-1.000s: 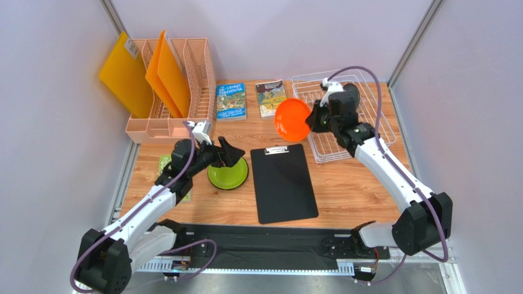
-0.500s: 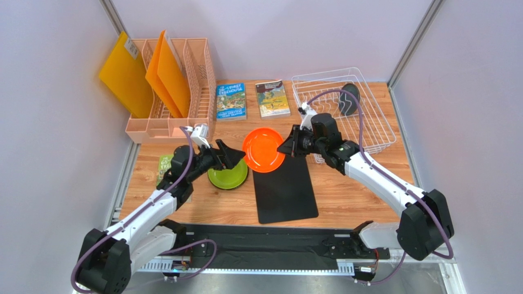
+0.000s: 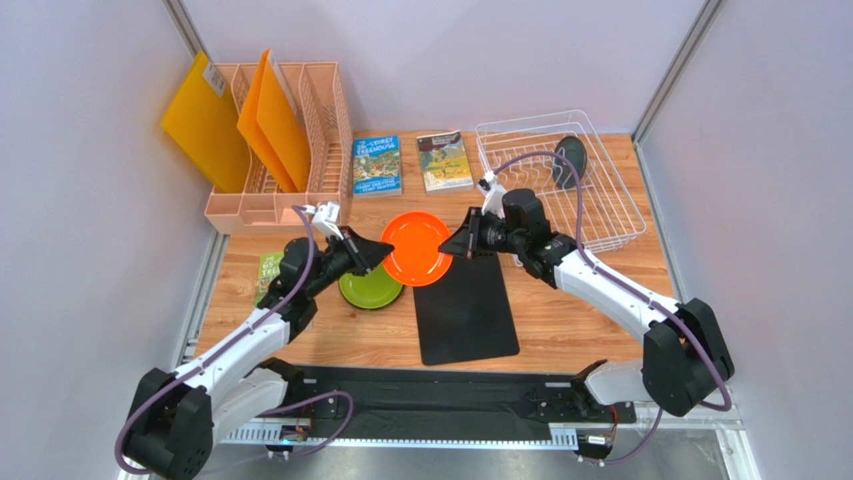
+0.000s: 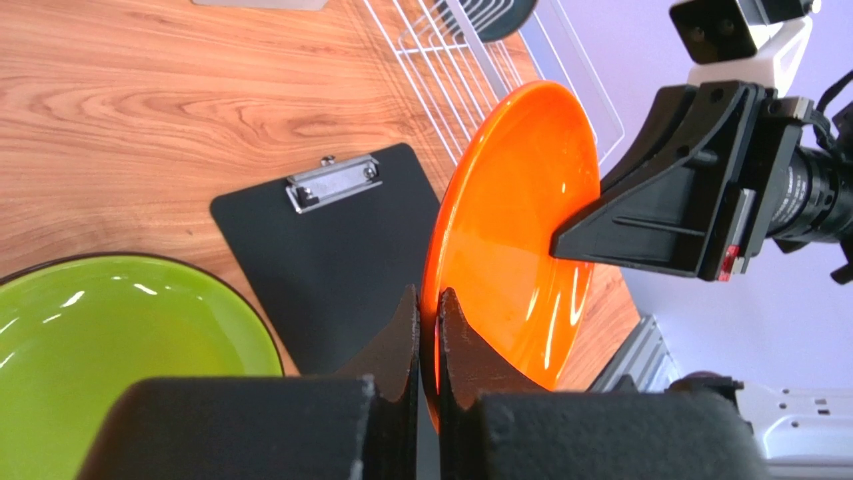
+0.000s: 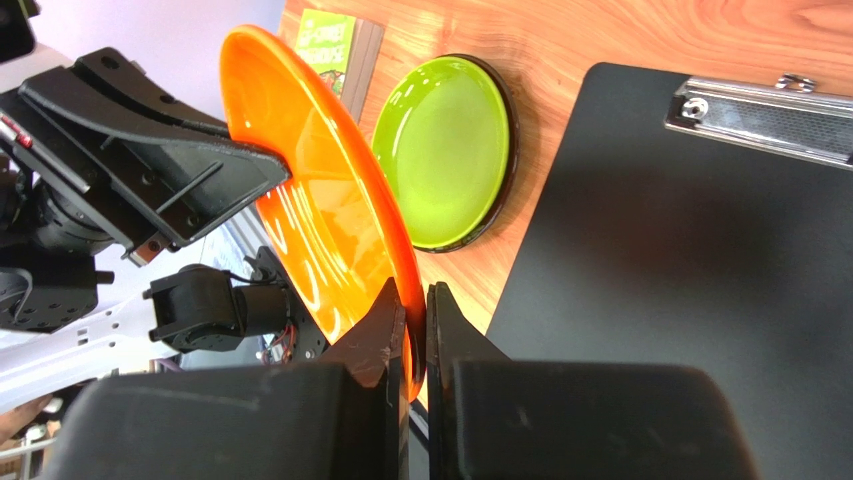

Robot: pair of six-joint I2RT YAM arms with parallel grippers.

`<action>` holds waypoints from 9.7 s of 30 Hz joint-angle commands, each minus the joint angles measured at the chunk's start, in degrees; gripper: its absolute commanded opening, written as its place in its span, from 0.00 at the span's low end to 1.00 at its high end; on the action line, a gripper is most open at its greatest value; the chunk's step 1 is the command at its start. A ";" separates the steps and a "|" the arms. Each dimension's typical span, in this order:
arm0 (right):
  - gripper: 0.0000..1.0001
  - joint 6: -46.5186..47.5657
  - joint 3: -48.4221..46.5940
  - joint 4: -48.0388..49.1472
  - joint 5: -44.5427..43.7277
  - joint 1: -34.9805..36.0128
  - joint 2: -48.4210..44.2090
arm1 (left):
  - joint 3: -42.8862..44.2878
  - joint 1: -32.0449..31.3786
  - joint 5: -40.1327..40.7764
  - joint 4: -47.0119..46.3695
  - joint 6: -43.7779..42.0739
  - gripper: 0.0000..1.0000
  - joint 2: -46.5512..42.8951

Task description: Unload the plates from the dish rack

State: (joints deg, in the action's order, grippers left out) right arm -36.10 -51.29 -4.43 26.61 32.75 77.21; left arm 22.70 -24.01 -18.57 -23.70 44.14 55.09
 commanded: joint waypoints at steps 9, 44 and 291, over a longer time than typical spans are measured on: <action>0.62 0.76 -4.52 -1.63 -1.18 1.00 1.63 | -0.28 -0.42 10.29 10.68 -6.08 0.00 -6.21; 0.66 20.36 -15.94 -25.81 -24.32 -18.15 -4.00 | -9.34 -0.42 29.99 24.92 -1.51 0.67 -12.46; 0.59 11.49 -2.68 -11.31 -29.60 3.81 -6.28 | -0.46 -4.29 24.28 7.54 -10.66 0.22 9.51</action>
State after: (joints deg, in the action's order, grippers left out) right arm -25.63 -52.95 -16.93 -2.92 37.04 70.52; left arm 22.72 -28.03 8.34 -15.27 32.86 62.83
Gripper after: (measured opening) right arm 0.586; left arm 0.220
